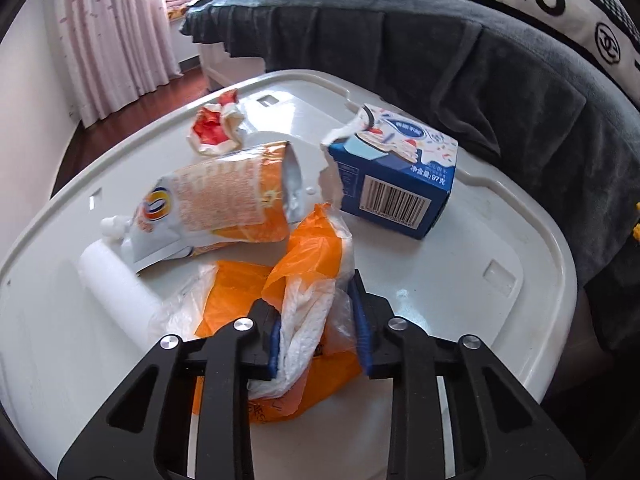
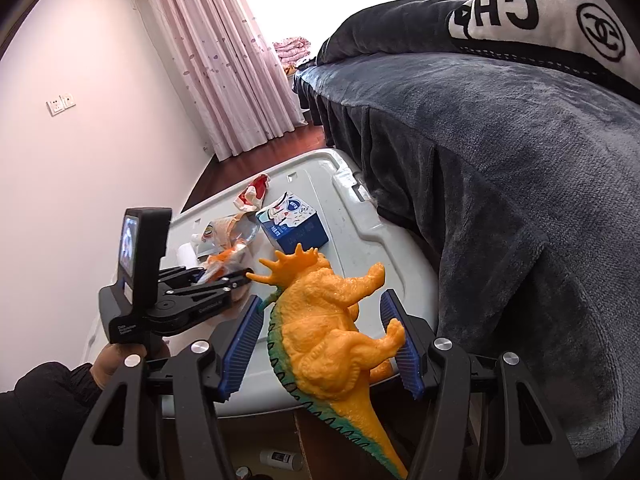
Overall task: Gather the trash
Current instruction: 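Grasp the orange plastic bag with the left gripper while the right gripper holds the dinosaur, then drop the bag and dinosaur into the box, opening both grippers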
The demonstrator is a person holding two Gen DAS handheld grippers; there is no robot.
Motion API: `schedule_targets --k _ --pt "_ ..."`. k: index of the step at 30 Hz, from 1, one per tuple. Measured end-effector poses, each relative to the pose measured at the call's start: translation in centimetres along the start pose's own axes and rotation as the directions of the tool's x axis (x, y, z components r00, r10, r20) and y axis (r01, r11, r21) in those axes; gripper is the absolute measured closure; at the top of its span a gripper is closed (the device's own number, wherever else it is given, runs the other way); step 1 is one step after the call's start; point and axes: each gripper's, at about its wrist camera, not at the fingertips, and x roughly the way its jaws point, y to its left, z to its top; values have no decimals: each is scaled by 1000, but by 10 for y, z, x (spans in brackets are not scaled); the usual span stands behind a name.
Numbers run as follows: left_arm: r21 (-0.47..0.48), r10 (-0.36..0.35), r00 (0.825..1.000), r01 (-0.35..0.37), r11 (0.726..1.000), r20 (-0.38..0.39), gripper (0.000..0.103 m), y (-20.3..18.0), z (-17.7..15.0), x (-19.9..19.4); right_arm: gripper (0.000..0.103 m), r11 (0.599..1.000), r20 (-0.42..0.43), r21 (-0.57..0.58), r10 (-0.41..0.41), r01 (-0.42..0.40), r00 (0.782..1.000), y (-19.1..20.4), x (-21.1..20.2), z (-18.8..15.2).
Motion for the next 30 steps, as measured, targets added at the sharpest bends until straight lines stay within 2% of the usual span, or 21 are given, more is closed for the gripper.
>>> schedule_targets --k 5,10,15,17,20,25,30 --pt "-38 31 995 -28 999 90 78 -5 0 -60 43 1000 3 -28 -1 1 1000 7 1 -2" --pt "-141 71 991 -54 989 118 78 -5 -18 -121 43 998 -12 -54 28 -28 1000 18 1 -9" --pt "-230 190 975 -159 960 119 78 -10 -59 -176 43 992 -23 -116 51 -53 998 37 -1 -22" --pt "-276 206 974 -172 945 97 78 -9 -78 -190 43 987 -22 -150 52 -55 998 47 -5 -29" --pt "-370 222 974 -193 909 38 78 -7 -117 -205 43 979 -33 -193 65 -70 997 64 -13 -45" --pt "-454 256 965 -253 854 -56 78 -15 -182 -205 43 971 -83 -215 90 -106 992 89 -28 -91" --pt "-463 230 963 -270 844 -142 78 -23 -230 -179 43 951 -126 -286 83 -117 989 112 -29 -142"
